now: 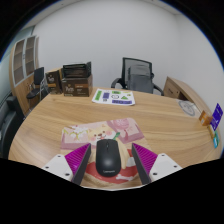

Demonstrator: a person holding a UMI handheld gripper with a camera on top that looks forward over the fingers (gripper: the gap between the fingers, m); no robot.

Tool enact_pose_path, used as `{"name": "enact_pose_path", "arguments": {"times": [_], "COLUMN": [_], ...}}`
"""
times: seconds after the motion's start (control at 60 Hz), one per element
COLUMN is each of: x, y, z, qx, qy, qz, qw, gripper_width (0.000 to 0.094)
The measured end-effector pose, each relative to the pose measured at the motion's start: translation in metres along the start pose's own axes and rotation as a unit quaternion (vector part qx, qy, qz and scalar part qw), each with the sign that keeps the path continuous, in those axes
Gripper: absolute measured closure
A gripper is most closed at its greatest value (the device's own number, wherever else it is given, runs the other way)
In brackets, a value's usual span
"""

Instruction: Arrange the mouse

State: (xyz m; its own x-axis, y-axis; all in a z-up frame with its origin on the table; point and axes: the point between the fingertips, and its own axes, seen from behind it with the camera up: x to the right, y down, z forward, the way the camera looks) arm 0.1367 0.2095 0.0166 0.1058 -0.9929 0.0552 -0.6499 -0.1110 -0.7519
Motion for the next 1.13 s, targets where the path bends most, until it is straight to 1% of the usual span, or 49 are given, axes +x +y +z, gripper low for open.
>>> {"name": "enact_pose_path", "arguments": {"times": [0.05, 0.167, 0.283, 0.4, 0.583, 0.7, 0.817, 1.05, 1.133], "x": [0.006, 0.026, 0.056, 0.09, 0.14, 0.161, 0.173, 0.184, 0.185], "y": [-0.01, -0.021, -0.021, -0.004, 0.036, 0.06, 0.078, 0.101, 0.104], "z": [-0.023, -0.094, -0.174, -0.245, -0.328, -0.365, -0.387, -0.408, -0.411], "qx": [0.013, 0.023, 0.03, 0.027, 0.016, 0.016, 0.016, 0.016, 0.014], "qy": [-0.001, -0.004, 0.002, 0.021, 0.064, 0.087, 0.101, 0.114, 0.11], "qz": [0.0, 0.015, 0.029, 0.03, 0.054, 0.061, 0.062, 0.073, 0.078], "qw": [1.0, 1.0, 0.999, 0.999, 0.996, 0.994, 0.993, 0.991, 0.991], "gripper_width": [0.0068, 0.007, 0.0069, 0.007, 0.0069, 0.0069, 0.007, 0.0069, 0.0069]}}
